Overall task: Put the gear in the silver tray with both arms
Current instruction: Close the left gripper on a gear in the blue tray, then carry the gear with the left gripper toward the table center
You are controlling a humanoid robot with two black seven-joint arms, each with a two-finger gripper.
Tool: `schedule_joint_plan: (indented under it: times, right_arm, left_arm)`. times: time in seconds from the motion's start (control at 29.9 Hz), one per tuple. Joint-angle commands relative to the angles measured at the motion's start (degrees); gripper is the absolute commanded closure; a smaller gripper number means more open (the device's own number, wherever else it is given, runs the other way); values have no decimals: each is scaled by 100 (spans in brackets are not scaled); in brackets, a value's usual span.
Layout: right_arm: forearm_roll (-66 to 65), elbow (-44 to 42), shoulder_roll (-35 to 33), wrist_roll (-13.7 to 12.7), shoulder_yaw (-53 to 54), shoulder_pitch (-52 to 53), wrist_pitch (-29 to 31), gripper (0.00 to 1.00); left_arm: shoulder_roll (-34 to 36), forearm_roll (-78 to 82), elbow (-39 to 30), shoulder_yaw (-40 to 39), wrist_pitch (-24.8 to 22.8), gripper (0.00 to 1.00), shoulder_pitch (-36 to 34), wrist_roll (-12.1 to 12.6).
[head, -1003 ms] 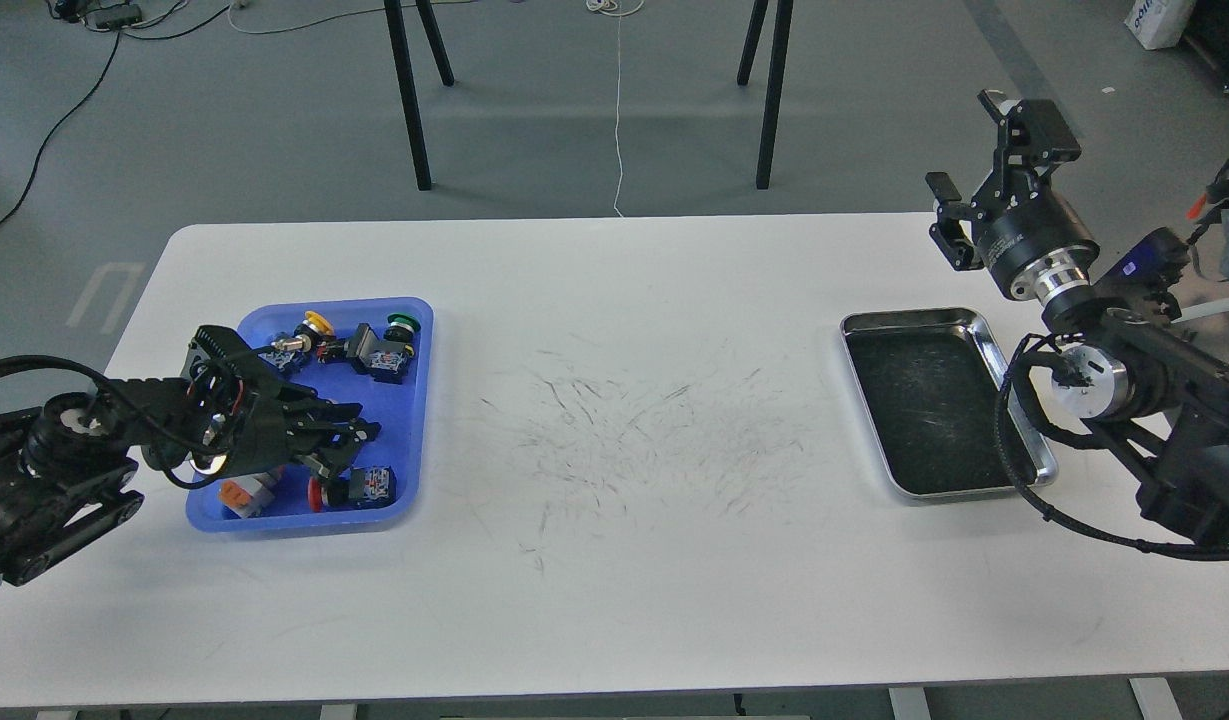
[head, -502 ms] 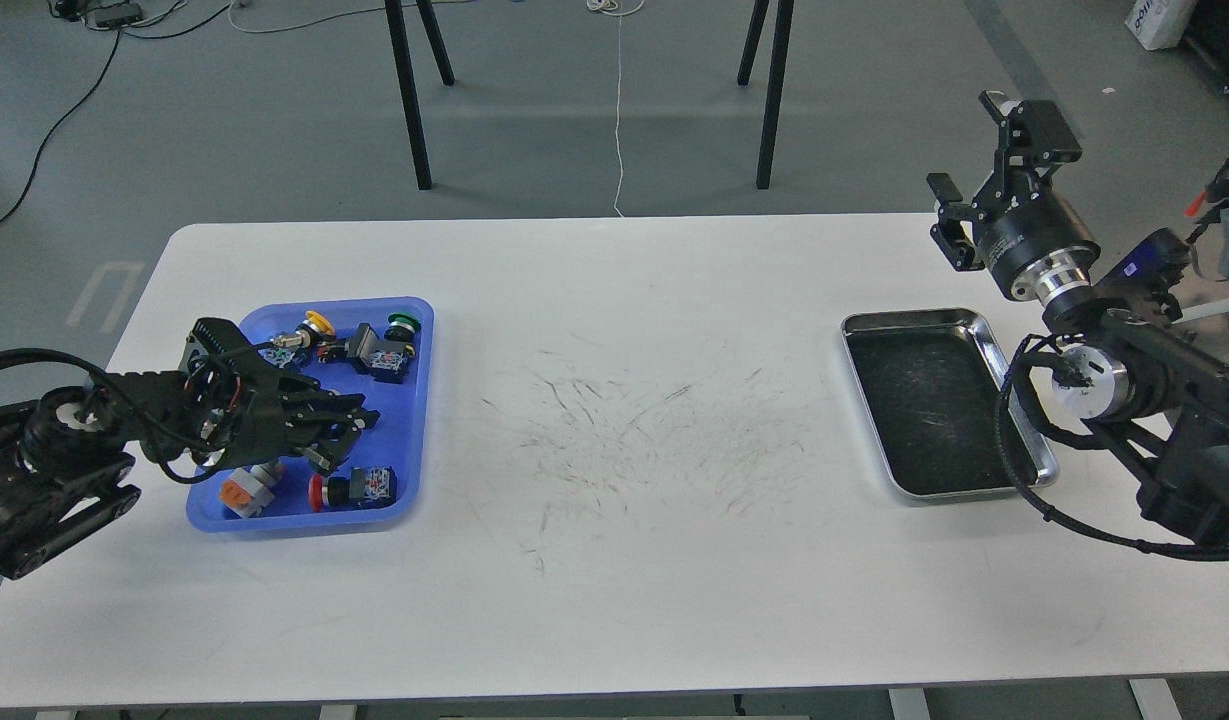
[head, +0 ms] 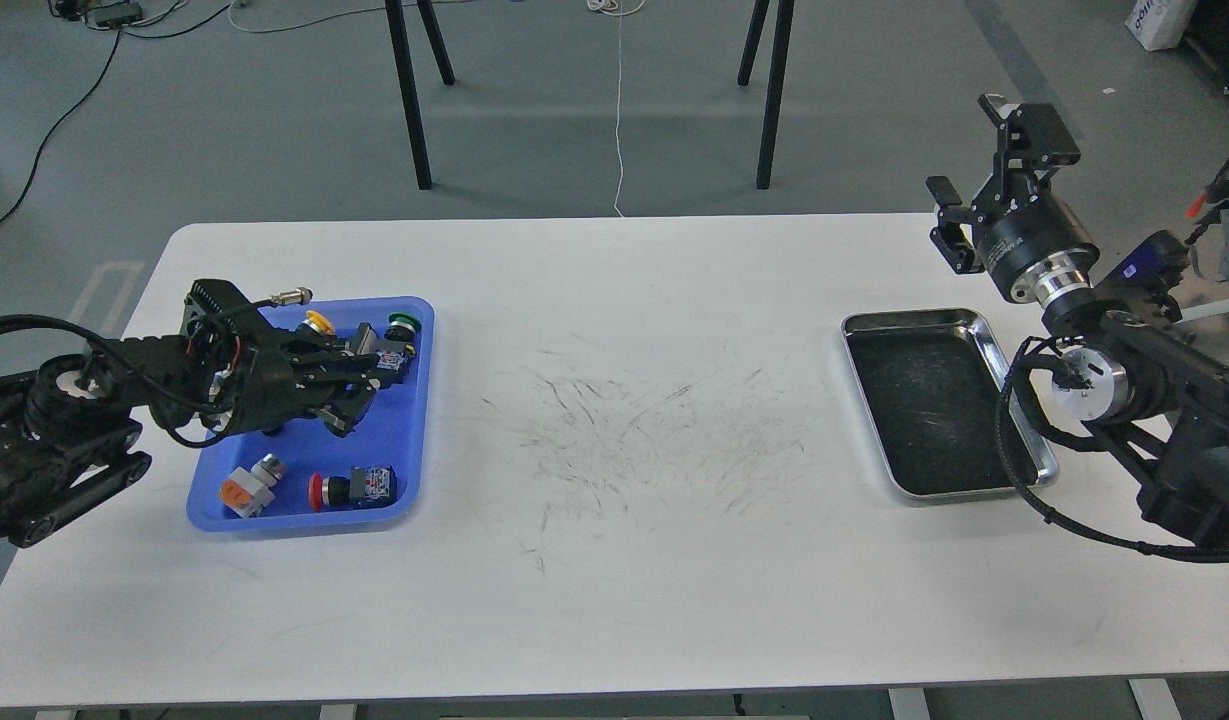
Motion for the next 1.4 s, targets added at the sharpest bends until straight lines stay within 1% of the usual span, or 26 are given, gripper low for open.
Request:
schedule_joint_plan:
  times: [0.0,0.17,0.43,0.67,0.9,1.2,1.37]
  right_arm:
    - [0,3,1,0,0,6,0,1]
    - [0,-6,18,0,0,6,0,1]
    - [0,-24,80,0,-9,6,9,1]
    - [-9,-41,89,0,-35,6,18,1]
    - [0,-42,62,0,-44,6,18,1]
    - [-9,-33,80,0,-62,6,18,1]
    - [-18,-68,89,0,-62,-73,18,1]
  left_arm:
    - [-32,-211,-51,-15,0,80,-135,-1]
    - [-76,-694,-331,-24,-35,80,-267,-1]
    - [-532,-1134,-481,-24,-105,80,-372,-1]
    - [-814,-1363,-964,-24,-202,80,-381,-1]
    - [-1121,-1372,-1149,19,-246,80,-346,-1]
    - [-1289,-1310,-1667,55,-238,79,-320,-1]
    - [-1402,-1293,-1721,230,-229,79,-311,-1]
